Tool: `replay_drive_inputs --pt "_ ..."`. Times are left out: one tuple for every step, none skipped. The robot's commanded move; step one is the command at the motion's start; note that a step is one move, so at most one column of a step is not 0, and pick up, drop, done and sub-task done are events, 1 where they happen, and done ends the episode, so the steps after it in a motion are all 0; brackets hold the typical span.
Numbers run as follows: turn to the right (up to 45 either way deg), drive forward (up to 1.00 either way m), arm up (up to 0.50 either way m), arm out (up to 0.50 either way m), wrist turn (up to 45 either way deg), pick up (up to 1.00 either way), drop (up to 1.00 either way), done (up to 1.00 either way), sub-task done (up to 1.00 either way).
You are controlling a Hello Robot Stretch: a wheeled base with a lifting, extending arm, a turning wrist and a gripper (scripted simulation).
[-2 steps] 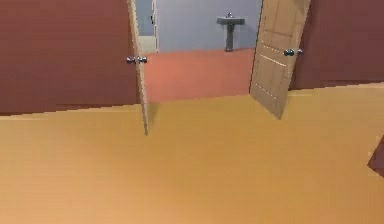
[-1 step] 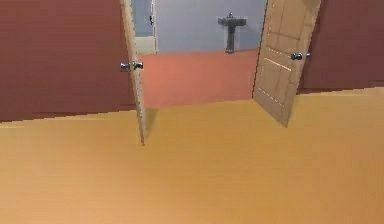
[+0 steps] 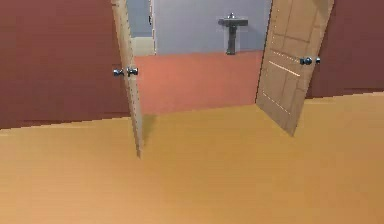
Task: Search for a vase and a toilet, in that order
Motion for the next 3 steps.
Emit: replay_drive_inputs --pt "12.0 0.00 0.00 0.00 0.0 0.00 0.00 0.00 0.00" --pt "0.0 1.00 0.00 0.00 0.0 0.00 0.00 0.00 0.00" --pt "0.0 0.80 0.00 0.00 0.0 0.00 0.00 0.00 0.00"
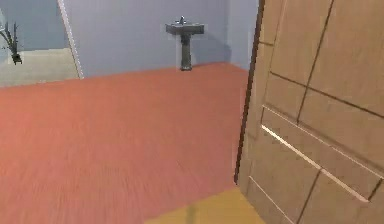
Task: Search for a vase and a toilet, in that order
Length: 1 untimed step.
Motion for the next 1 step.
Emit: replay_drive_inputs --pt "-18.0 0.00 0.00 0.00 0.0 0.00 0.00 0.00 0.00"
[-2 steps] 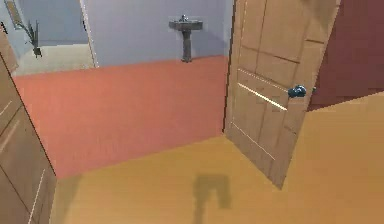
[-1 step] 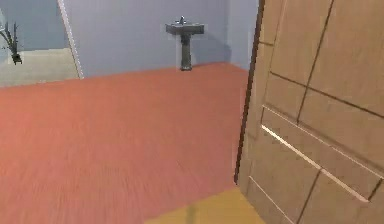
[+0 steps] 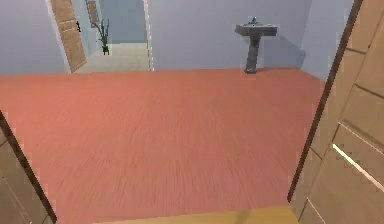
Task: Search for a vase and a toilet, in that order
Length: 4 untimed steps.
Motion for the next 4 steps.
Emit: replay_drive_inputs --pt "0.0 0.45 0.00 0.00 0.0 0.00 0.00 0.00 0.00" --pt "-36.0 0.00 0.00 0.00 0.0 0.00 0.00 0.00 0.00" --pt "0.0 1.00 0.00 0.00 0.0 0.00 0.00 0.00 0.00" --pt "-3.0 0.00 0.00 0.00 0.0 0.00 0.00 0.00 0.00"
